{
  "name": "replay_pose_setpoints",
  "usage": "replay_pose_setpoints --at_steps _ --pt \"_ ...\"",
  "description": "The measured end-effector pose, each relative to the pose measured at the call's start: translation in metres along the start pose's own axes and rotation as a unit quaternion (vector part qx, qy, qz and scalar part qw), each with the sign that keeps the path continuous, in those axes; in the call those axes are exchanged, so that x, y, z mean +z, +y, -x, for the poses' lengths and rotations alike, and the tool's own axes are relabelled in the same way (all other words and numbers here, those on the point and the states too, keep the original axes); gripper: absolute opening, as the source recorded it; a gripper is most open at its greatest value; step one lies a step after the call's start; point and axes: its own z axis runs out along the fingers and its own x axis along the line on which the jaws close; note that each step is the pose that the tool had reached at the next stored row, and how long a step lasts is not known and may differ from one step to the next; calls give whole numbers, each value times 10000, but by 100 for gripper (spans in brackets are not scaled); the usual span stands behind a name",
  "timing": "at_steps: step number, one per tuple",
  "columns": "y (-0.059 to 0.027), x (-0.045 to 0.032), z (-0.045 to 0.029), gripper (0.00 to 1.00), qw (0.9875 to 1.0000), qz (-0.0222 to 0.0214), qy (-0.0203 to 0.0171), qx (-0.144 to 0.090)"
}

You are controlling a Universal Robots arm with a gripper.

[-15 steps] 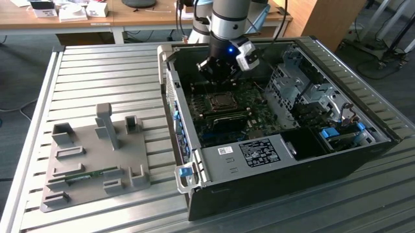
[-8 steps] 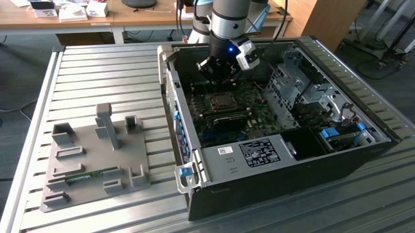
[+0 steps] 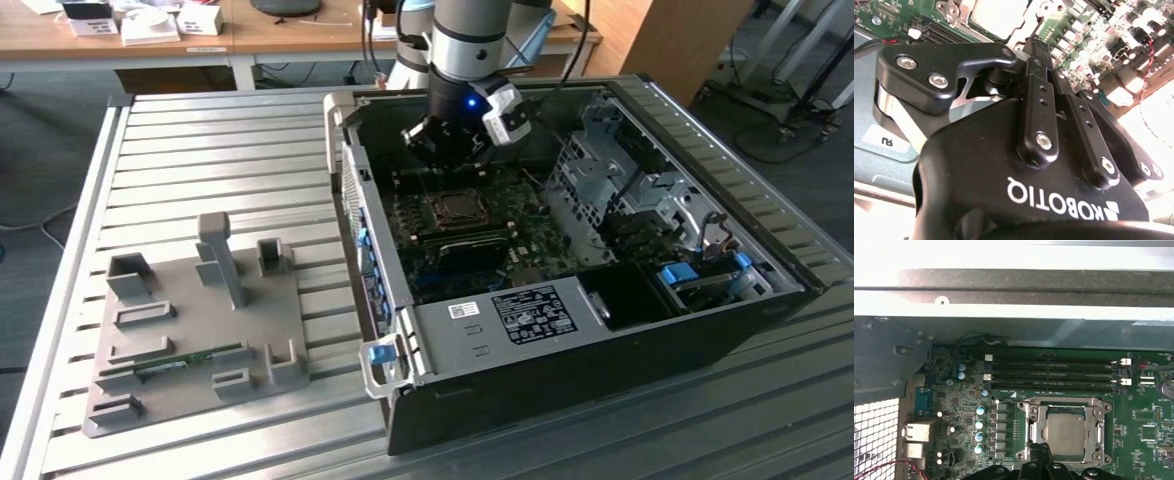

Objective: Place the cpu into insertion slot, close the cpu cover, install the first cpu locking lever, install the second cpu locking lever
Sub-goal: 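Install the first cpu locking lever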

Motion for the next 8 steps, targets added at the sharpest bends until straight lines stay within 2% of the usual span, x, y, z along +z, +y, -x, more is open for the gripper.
replay_pose_setpoints --at_steps 8 --pt "1 10 -75 11 10000 0 -5 -1"
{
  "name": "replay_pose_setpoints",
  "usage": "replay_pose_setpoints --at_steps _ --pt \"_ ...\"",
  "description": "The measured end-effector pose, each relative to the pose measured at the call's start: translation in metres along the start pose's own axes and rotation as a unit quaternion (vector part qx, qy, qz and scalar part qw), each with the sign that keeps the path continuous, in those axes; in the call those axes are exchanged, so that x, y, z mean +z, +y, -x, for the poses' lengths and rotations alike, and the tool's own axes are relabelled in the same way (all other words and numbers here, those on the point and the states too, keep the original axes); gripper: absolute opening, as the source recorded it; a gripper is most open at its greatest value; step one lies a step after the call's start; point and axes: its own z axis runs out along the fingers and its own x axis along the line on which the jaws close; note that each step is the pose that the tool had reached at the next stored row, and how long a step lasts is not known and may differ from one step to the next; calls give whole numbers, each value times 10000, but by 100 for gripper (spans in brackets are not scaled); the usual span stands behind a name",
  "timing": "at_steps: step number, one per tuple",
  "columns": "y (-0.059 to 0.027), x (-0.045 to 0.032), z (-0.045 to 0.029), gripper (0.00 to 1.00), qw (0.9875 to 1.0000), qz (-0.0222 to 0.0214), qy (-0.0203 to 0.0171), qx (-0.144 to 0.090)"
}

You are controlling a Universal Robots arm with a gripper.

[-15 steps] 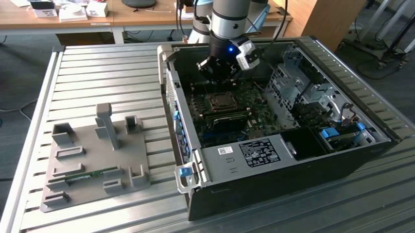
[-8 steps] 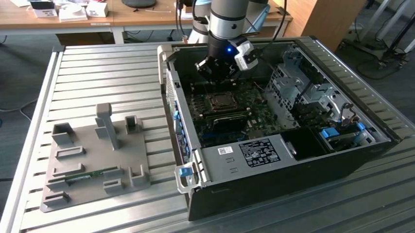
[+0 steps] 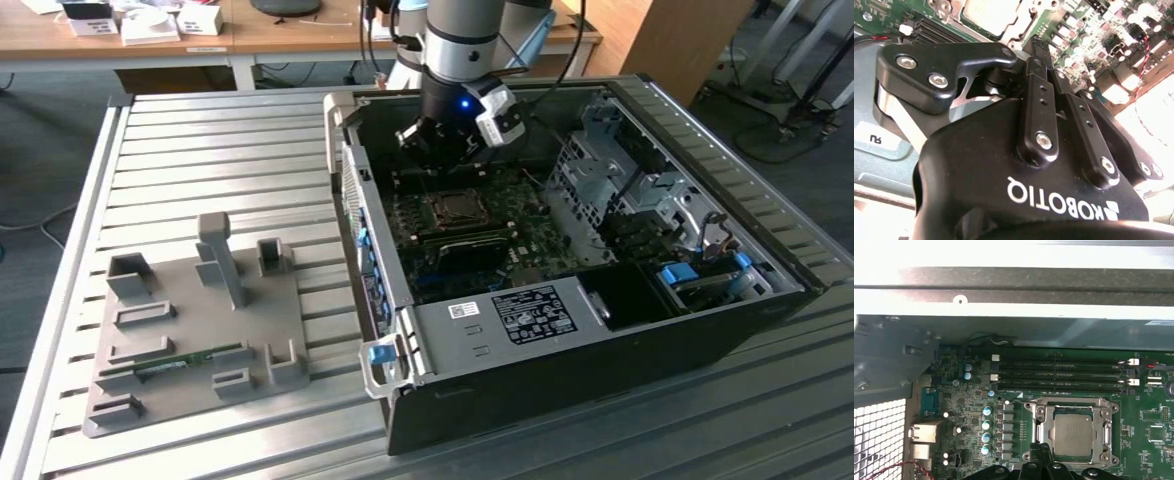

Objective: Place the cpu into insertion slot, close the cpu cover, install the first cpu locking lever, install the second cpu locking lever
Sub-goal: 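Install the first cpu locking lever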

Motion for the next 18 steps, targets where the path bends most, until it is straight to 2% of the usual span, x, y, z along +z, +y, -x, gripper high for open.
replay_pose_setpoints --at_steps 8,18 --pt "1 -30 -3 11 10000 -1 0 0" --pt "2 -28 -28 11 10000 -2 -6 0"
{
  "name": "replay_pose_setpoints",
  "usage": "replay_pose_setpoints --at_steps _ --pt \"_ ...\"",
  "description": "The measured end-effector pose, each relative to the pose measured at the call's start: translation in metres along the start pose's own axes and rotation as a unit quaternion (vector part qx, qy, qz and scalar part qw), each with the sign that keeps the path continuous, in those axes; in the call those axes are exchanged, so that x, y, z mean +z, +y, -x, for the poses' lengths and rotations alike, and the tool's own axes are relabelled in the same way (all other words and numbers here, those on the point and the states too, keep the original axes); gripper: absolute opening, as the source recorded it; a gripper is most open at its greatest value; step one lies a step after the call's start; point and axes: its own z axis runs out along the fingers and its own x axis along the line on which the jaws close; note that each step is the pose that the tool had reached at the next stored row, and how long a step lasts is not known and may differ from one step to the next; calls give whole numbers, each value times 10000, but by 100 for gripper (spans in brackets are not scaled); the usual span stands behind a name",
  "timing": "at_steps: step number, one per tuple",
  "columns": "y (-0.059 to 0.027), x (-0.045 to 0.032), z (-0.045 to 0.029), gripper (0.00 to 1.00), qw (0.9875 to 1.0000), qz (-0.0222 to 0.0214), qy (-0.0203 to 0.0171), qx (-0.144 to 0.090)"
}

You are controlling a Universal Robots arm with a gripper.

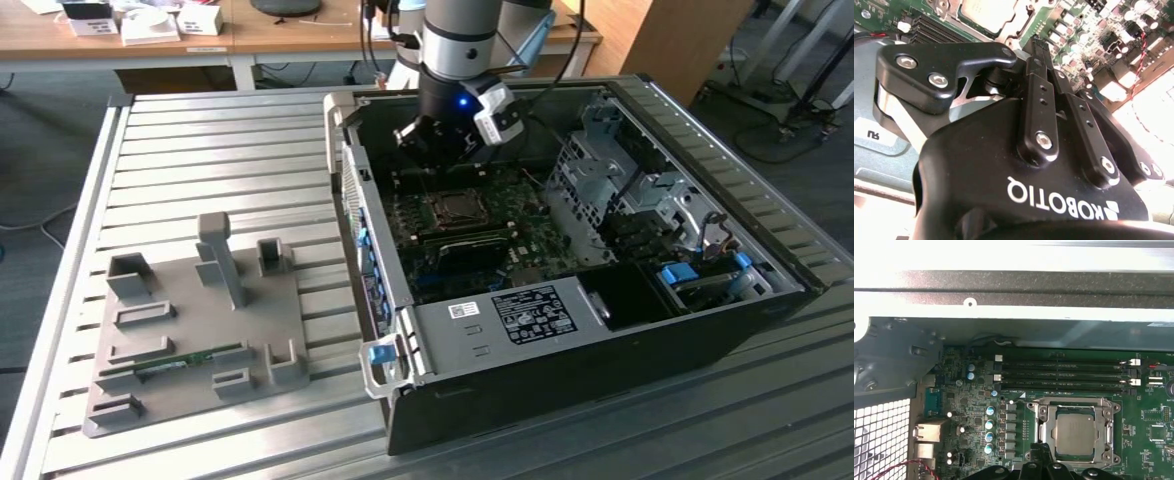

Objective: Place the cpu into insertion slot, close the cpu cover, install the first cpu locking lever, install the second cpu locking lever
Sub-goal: 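Install the first cpu locking lever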

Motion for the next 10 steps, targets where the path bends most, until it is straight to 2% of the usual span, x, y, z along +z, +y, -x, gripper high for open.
replay_pose_setpoints --at_steps 10 --pt "0 1 -15 11 10000 9 -3 1"
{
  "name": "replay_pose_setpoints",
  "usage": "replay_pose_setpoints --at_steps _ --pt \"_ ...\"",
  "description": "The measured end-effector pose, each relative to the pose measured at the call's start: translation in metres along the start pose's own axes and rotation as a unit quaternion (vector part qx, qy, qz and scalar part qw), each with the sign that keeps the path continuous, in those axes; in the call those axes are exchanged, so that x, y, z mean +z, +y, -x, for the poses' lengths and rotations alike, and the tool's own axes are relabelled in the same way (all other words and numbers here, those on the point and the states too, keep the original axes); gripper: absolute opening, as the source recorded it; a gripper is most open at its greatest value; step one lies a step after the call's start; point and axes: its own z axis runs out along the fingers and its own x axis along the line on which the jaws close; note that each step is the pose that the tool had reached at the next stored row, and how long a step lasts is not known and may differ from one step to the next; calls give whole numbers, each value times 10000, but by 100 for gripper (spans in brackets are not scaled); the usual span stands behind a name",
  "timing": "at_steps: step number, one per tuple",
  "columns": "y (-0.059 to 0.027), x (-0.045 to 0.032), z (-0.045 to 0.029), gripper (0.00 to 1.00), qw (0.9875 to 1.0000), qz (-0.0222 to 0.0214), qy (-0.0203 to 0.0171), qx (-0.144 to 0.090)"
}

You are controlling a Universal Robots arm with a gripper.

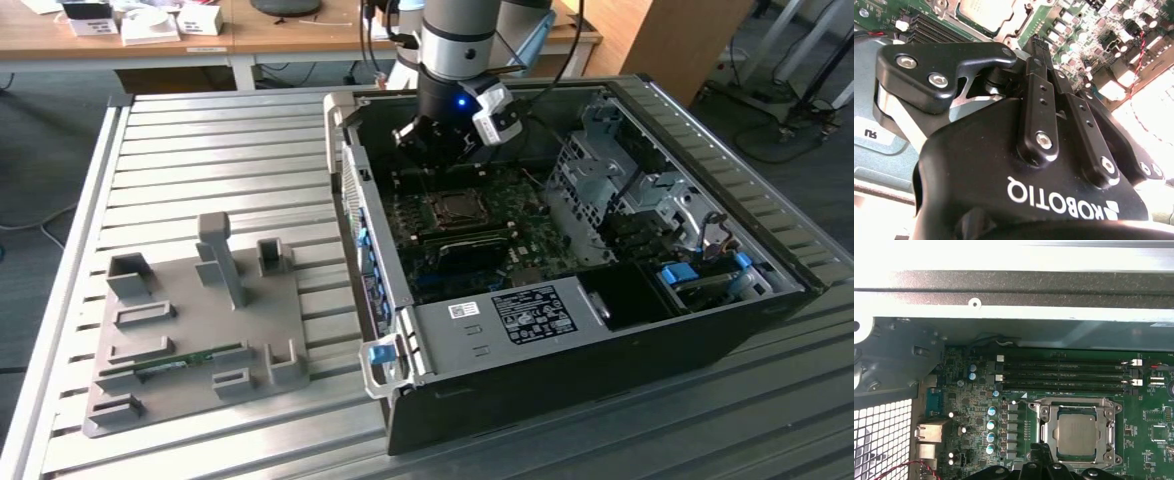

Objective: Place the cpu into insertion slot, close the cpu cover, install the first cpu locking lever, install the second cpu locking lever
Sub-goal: 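Install the first cpu locking lever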

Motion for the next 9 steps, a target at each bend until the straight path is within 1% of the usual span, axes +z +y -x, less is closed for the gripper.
replay_pose_setpoints --at_steps 5,9 --pt "0 1 0 11 10000 8 0 0" --pt "0 0 -27 11 10000 2 -4 -1"
